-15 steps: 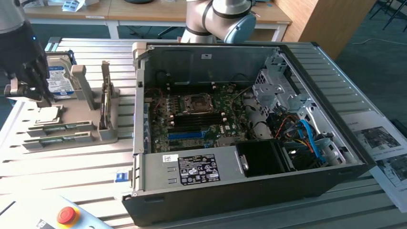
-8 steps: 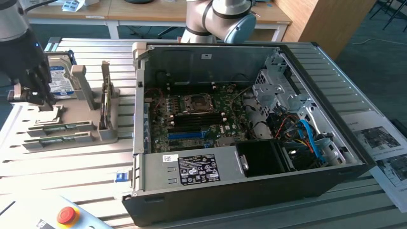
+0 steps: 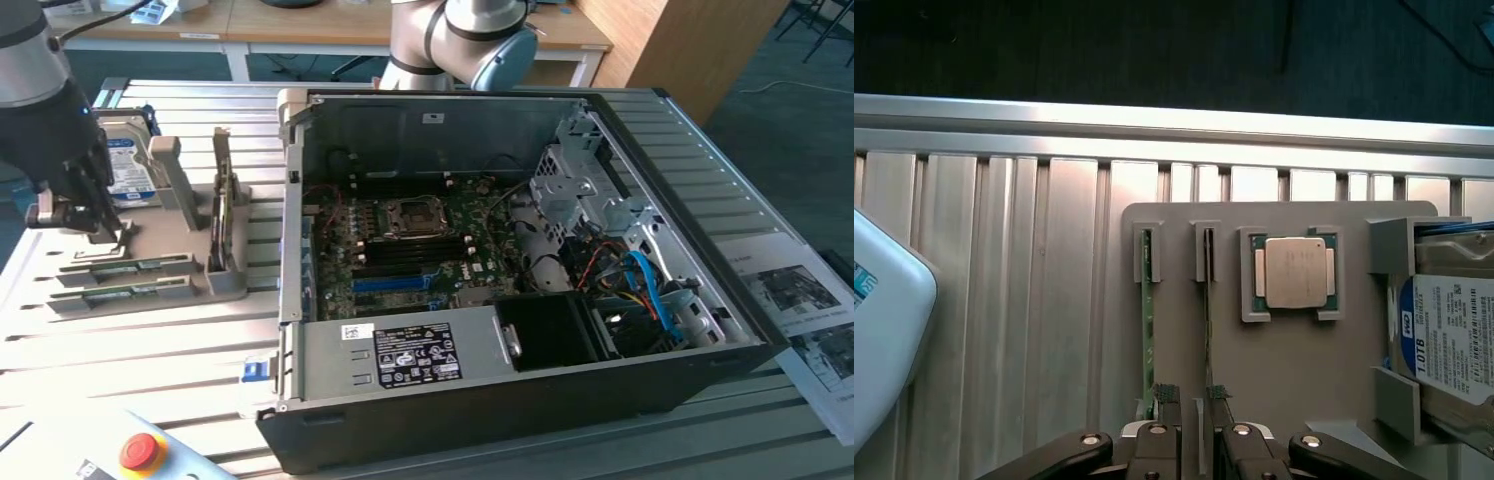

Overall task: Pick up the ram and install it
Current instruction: 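Pick up the ram and move it above insertion slot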

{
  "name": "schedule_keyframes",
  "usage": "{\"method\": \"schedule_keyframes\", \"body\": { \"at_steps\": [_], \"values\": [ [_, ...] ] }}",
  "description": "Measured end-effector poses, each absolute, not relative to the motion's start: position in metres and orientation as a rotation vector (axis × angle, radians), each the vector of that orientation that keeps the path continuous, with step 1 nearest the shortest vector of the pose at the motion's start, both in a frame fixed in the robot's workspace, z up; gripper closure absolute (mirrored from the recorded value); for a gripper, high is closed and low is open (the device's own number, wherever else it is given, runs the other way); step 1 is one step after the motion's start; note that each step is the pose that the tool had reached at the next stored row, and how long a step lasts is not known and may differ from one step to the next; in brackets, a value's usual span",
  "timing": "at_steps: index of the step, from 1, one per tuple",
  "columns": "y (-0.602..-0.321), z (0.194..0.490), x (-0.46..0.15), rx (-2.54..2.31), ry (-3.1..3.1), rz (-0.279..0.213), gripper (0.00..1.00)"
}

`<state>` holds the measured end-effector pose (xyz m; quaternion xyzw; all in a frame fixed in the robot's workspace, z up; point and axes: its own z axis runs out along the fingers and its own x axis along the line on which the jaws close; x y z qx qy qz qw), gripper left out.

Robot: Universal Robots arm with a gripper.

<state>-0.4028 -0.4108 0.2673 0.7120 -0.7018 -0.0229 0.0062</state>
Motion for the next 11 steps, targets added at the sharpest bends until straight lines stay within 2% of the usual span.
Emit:
{"method": "schedule_keyframes", "body": {
  "at_steps": [11],
  "values": [
    [-0.414, 0.25, -0.403, 2.228, -2.196, -0.071, 0.76]
  ]
}}
